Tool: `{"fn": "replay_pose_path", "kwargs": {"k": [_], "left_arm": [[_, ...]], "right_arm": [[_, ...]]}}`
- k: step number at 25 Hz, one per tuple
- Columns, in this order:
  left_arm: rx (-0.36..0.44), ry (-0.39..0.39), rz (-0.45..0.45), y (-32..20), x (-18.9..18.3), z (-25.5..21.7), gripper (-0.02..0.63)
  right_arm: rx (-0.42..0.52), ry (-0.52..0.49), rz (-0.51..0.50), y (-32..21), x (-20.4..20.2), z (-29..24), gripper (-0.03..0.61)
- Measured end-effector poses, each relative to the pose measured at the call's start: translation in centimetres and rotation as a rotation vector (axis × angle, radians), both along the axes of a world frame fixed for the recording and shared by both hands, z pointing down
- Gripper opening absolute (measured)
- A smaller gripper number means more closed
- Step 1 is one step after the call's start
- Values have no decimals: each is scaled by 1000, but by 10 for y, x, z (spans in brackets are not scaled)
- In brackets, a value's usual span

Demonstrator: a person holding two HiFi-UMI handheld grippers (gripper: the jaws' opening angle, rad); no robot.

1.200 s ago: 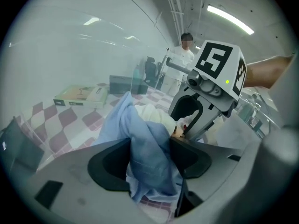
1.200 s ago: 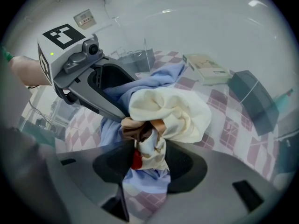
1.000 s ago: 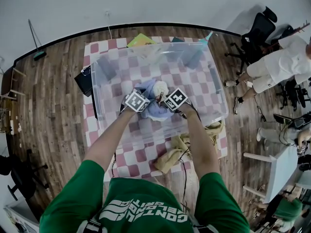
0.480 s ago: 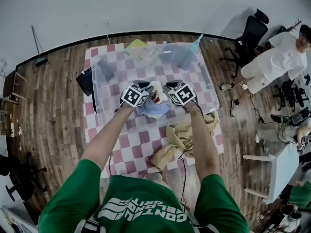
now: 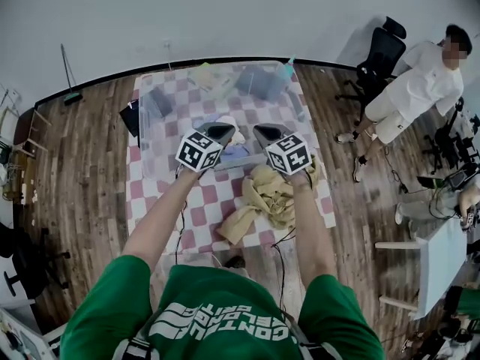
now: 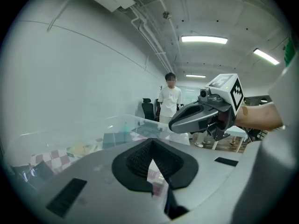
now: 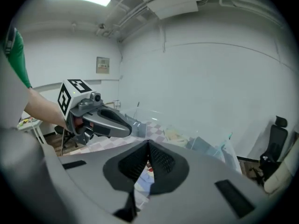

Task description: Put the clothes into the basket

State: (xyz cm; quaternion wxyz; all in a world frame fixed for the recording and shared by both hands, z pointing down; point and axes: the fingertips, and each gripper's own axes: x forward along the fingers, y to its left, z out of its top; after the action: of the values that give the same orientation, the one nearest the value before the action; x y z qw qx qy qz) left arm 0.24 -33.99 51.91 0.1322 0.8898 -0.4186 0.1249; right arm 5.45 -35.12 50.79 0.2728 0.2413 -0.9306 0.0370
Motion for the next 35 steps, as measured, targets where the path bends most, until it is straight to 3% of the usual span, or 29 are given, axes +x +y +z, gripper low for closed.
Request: {"fn": "replay_pose_path", "kwargs": {"k": [8, 16, 24, 35], "left_arm": [[64, 67, -5, 79, 64, -30, 3], [74, 101, 9, 139, 112, -20, 3], [67, 115, 10, 168, 131, -10, 2], [65, 93, 26, 182, 145, 7, 2]], "right_arm": [[22, -119, 44, 83, 77, -24, 8], [13, -187, 105, 146, 135, -11, 8], [-39, -198, 148, 188, 167, 16, 9], [-54, -185, 199, 204, 202, 33, 9]]}}
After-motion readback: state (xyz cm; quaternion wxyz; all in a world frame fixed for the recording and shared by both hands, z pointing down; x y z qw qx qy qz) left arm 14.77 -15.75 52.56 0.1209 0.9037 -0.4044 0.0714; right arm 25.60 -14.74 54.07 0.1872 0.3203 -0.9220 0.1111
